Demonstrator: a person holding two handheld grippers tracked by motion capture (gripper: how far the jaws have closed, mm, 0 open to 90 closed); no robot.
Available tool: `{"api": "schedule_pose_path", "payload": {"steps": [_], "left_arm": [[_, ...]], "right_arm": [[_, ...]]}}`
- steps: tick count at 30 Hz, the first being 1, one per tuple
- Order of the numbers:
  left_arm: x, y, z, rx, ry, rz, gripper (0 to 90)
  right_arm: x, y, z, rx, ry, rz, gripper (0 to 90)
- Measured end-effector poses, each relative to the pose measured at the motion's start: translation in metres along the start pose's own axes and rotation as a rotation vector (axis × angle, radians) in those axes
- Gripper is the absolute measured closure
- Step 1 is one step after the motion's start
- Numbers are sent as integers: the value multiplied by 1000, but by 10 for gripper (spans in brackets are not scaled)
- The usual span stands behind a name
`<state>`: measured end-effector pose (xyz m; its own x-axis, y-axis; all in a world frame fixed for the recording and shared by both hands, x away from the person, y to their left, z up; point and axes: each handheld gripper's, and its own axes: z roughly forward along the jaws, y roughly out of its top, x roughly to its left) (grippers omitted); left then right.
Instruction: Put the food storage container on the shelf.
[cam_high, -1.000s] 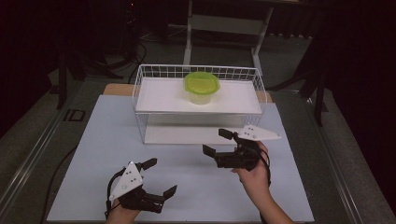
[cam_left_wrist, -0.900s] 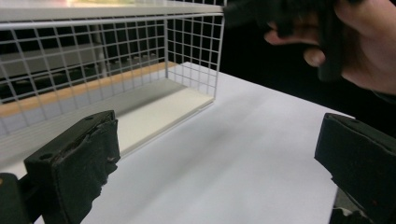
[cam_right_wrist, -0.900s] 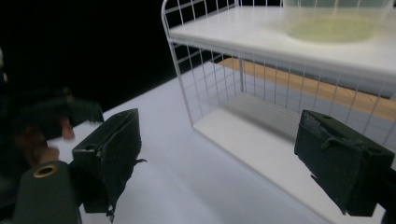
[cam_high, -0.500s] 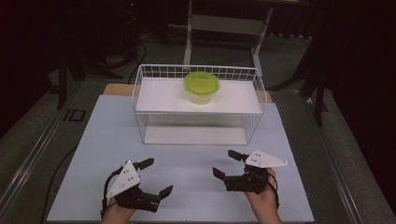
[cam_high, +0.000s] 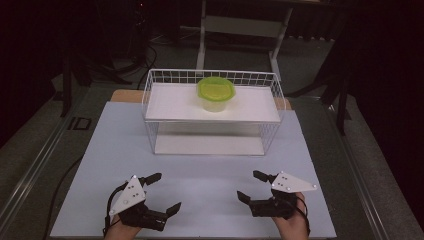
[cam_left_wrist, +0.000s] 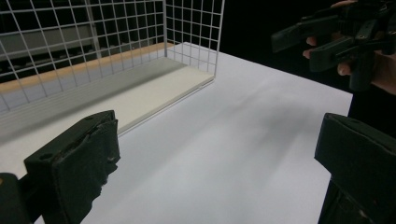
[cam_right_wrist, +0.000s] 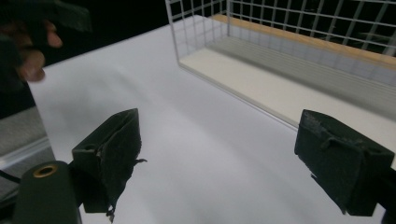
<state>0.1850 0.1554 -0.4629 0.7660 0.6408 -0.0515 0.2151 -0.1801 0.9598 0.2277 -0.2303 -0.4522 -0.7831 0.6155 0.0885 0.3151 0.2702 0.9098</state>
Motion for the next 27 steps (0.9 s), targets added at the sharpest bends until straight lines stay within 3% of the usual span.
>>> {"api": "schedule_pose_path", "payload": {"steps": [4, 7, 10, 16, 22, 27], "left_arm": [[0, 0, -2, 2, -30, 16, 5], [-2, 0, -3, -8, -54, 14, 5], [-1, -1, -4, -10, -53, 21, 5], [5, -4, -5, -32, -42, -8, 5], [6, -8, -8, -45, -27, -7, 5], [4, -13, -4, -24, -24, 0, 5]], "right_arm": [[-5, -7, -8, 10, -10, 22, 144], [-8, -11, -13, 4, -16, 10, 145], [-14, -15, -16, -14, 3, 20, 145], [-19, -25, -16, -31, -12, 18, 145], [-16, -25, -16, -48, -32, -45, 145], [-17, -27, -13, -30, -17, -38, 145]]}}
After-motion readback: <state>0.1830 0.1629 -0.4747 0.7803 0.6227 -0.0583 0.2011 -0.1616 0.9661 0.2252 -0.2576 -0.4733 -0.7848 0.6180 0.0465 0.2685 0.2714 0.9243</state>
